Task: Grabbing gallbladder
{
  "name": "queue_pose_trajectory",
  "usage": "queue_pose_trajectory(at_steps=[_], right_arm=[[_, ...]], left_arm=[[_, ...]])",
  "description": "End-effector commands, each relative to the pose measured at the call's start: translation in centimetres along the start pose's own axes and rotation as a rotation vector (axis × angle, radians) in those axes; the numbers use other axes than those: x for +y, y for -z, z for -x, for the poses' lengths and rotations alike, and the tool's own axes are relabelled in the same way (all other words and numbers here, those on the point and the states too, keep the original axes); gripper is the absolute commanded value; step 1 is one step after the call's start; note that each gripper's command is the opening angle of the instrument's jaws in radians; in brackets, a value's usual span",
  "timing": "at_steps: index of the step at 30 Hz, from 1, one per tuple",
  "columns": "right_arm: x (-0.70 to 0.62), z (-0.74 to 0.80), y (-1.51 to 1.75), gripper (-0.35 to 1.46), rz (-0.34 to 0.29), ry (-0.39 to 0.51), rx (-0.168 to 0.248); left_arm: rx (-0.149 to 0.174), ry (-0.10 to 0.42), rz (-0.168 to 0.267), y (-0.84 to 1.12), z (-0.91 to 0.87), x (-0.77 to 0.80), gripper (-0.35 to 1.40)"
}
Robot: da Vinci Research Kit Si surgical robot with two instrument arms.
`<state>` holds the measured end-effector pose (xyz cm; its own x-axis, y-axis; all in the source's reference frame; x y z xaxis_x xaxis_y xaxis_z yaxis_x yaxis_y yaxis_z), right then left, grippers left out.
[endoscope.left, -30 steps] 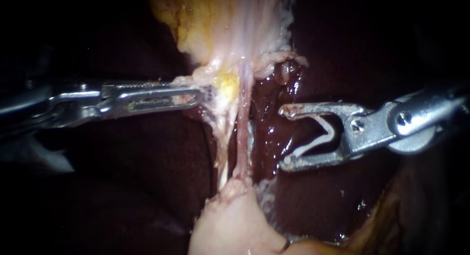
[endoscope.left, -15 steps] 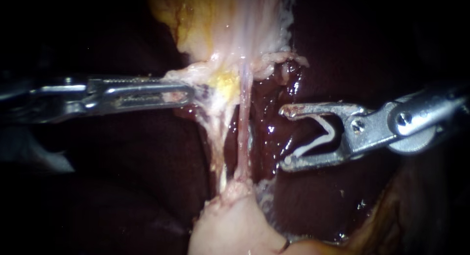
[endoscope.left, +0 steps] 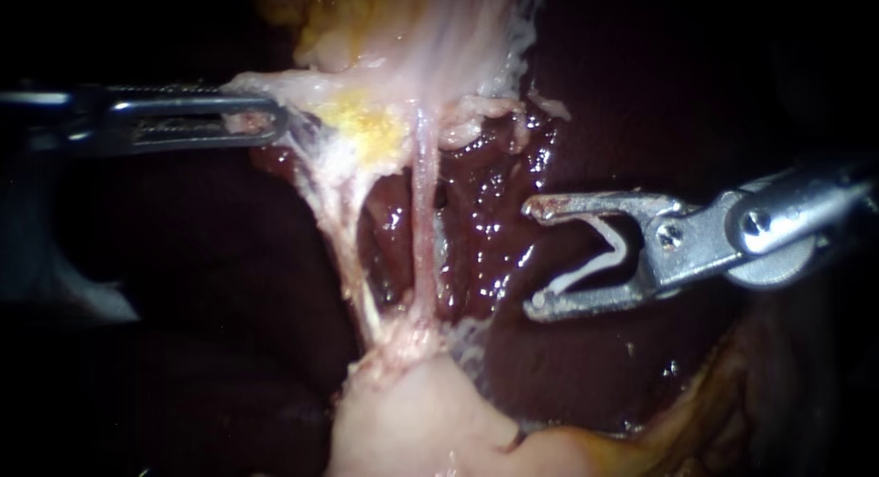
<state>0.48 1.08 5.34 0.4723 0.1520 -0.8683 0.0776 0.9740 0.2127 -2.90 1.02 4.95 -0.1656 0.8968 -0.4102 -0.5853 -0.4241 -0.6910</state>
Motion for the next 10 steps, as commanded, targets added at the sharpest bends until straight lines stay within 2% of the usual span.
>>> queue_pose_trajectory(at_steps=[1,10], right_arm=[[0.0,0.0,0.0,0.5,0.0,0.0,0.0],[0.0,0.0,0.0,0.5,0.0,0.0,0.0]], left_arm=[[0.002,0.001,-0.002,-0.01,0.0,0.0,-0.35],[0.005,0.003,-0.009,-0.02,0.02,0.0,-0.35]])
